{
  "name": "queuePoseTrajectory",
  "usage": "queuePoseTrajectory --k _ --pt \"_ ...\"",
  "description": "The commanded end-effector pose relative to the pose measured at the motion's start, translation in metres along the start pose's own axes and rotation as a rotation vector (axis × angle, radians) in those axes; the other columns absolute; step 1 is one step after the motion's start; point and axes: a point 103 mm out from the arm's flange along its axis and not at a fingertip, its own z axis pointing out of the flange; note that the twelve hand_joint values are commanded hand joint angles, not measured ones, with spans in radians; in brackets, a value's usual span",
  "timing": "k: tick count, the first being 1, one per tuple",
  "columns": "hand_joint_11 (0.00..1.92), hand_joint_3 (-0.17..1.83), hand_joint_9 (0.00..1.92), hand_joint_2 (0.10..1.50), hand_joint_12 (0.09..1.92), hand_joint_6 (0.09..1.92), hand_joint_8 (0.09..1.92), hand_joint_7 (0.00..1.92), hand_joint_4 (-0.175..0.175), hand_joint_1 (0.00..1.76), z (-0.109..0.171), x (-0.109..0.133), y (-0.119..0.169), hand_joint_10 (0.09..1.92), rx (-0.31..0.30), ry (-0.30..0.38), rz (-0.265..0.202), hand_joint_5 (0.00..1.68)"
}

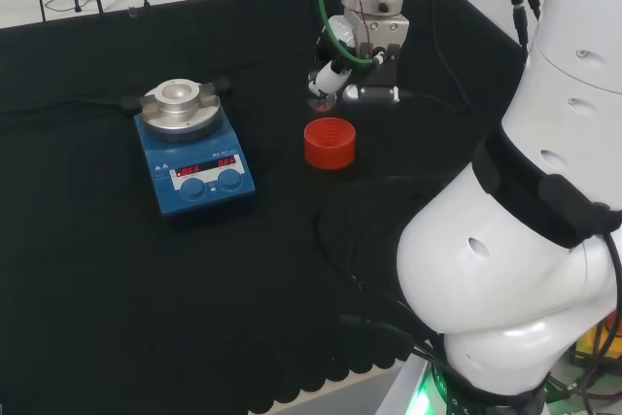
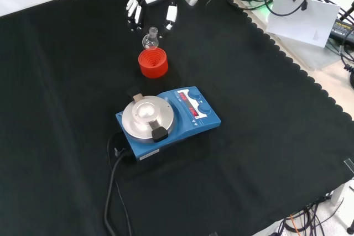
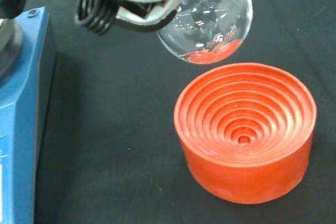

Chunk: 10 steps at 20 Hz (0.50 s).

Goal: Place the round-bottom flask on the heater.

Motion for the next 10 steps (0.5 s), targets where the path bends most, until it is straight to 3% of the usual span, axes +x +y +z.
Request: queuePoseTrajectory --k 1,10 --pt "0.59 0.85 0.86 0.64 1.19 1.05 0.63 0.63 0.052 1.11 -0.027 0.024 -0.002 0.51 -0.019 -0.007 -0.040 1.11" --pt "0.58 0.87 0.85 0.63 1.20 1.05 0.63 0.62 0.050 1.12 -0.047 0.070 0.012 0.50 0.021 -0.001 -0.107 1.11"
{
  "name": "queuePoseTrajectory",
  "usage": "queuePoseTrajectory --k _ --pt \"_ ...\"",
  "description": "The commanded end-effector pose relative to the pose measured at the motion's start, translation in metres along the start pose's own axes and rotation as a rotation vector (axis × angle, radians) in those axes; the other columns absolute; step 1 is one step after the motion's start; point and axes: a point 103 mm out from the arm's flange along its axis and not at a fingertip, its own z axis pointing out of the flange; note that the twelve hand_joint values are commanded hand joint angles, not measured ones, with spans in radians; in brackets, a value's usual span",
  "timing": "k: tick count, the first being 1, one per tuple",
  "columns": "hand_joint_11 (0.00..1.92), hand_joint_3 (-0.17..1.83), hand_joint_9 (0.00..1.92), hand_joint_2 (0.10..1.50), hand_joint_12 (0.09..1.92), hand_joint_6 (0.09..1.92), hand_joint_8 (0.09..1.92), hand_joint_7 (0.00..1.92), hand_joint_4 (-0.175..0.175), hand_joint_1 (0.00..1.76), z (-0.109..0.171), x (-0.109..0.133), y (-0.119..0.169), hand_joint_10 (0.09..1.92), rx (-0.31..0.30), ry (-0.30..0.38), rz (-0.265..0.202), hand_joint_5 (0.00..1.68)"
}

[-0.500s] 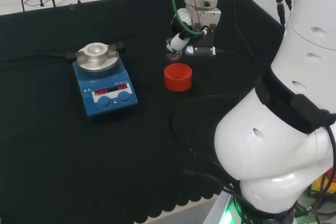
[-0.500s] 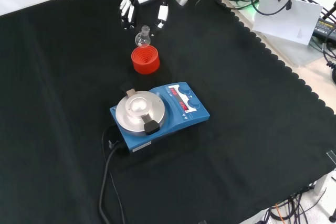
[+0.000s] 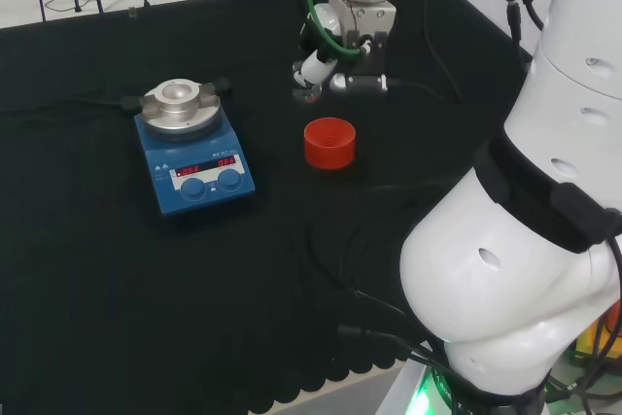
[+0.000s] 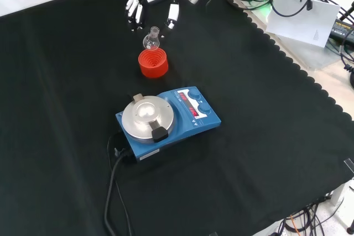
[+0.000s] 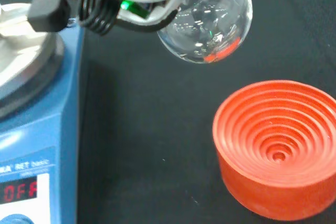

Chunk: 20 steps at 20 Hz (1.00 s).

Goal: Place the round-bottom flask on the heater.

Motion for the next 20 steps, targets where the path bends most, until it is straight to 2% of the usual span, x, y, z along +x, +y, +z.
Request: queuePoseTrajectory --k 1,11,20 --pt "0.58 0.87 0.85 0.63 1.20 1.06 0.63 0.62 0.050 1.12 -0.029 0.049 0.016 0.50 0.040 -0.003 -0.065 1.11" --pt "0.56 0.88 0.83 0.62 1.21 1.06 0.62 0.60 0.053 1.12 -0.037 0.117 0.045 0.50 0.106 -0.023 -0.144 1.11" --pt "0.55 0.88 0.83 0.62 1.22 1.06 0.62 0.60 0.057 1.12 -0.025 0.153 0.067 0.50 0.148 -0.015 -0.202 1.11"
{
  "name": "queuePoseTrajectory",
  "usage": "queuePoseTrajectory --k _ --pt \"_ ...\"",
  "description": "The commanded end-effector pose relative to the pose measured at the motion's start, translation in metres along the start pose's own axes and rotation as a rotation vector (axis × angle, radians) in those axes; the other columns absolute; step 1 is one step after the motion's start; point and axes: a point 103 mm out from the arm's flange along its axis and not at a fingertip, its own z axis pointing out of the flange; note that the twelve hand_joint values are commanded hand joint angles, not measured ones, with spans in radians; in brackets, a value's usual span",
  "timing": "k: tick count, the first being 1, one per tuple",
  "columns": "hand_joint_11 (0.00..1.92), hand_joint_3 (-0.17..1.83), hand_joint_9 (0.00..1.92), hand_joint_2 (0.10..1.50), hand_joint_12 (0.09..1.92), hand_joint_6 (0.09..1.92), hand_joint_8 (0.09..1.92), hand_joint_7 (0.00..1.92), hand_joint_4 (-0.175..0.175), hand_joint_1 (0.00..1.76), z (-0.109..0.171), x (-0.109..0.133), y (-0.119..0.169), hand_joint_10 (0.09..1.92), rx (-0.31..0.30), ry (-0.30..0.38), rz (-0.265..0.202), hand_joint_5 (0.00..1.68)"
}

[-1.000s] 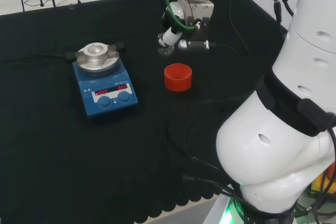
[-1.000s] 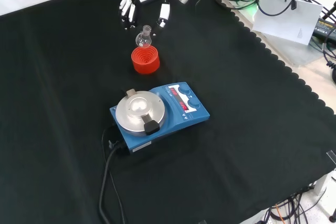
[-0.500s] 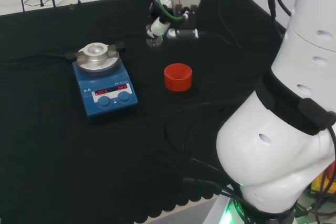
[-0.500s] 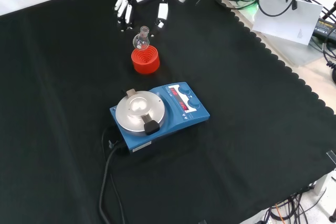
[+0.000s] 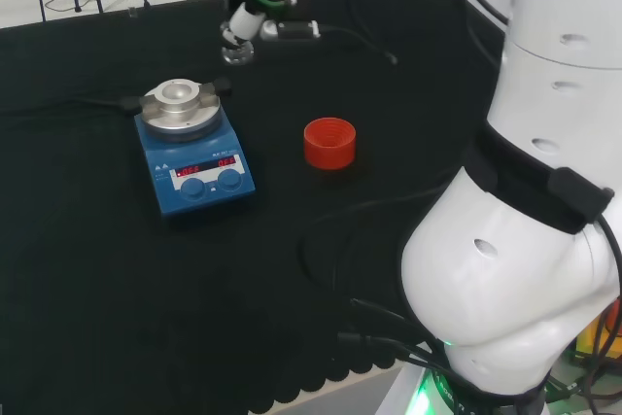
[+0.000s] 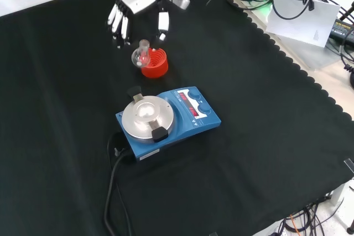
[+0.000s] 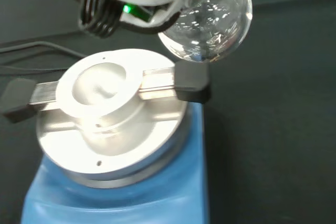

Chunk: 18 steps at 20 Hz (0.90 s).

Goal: Place the round-bottom flask on the heater.

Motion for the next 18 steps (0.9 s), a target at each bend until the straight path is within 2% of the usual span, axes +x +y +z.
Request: queuePoseTrajectory --k 1,7,18 --pt "0.55 0.88 0.83 0.62 1.22 1.06 0.62 0.60 0.057 1.12 0.021 0.047 0.016 0.50 0.088 0.006 -0.070 1.11" --pt "0.55 0.89 0.83 0.62 1.22 1.06 0.62 0.59 0.059 1.11 0.033 0.062 0.026 0.50 0.109 0.006 -0.096 1.11" --pt "0.55 0.89 0.82 0.62 1.22 1.06 0.63 0.59 0.061 1.11 0.042 0.071 0.039 0.50 0.117 0.022 -0.122 1.11"
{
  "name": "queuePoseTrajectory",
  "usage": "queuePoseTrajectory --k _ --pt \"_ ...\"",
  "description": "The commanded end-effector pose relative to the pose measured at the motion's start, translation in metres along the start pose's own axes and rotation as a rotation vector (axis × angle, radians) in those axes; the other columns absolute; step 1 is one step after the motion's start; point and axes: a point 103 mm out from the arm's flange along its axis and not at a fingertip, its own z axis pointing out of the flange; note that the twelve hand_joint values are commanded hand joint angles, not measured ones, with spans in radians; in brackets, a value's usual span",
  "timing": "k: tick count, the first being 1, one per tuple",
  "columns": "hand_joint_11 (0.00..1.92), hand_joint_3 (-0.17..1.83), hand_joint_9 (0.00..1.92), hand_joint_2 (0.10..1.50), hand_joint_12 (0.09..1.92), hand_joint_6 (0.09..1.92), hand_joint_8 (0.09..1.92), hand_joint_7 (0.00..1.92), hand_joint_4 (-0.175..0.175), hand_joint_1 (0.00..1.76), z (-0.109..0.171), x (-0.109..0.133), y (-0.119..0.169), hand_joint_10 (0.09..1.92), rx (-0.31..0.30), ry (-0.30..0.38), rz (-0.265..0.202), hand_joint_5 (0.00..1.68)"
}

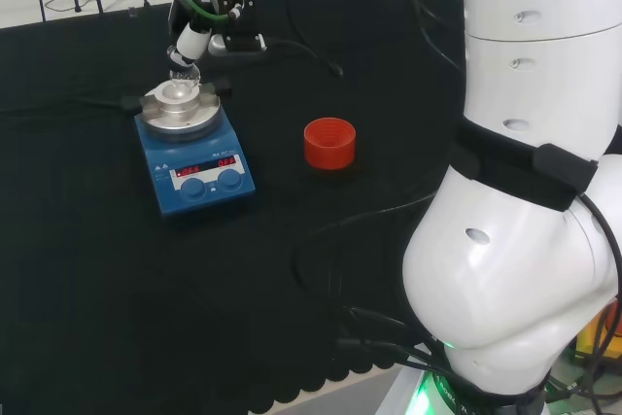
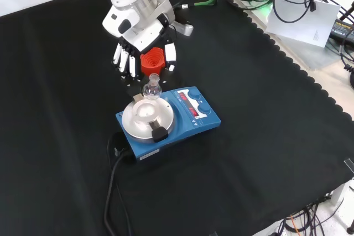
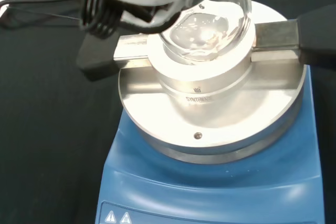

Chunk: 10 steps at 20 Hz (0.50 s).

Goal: Place the round-bottom flask on the heater.

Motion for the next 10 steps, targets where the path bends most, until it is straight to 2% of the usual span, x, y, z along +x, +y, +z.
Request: queuePoseTrajectory --k 1,10 --pt "0.55 0.89 0.82 0.62 1.22 1.06 0.63 0.59 0.061 1.11 0.005 0.006 0.008 0.51 0.000 0.012 -0.020 1.11" --pt "0.55 0.89 0.82 0.62 1.22 1.06 0.63 0.59 0.063 1.11 0.010 0.011 0.025 0.51 0.014 0.009 -0.032 1.11"
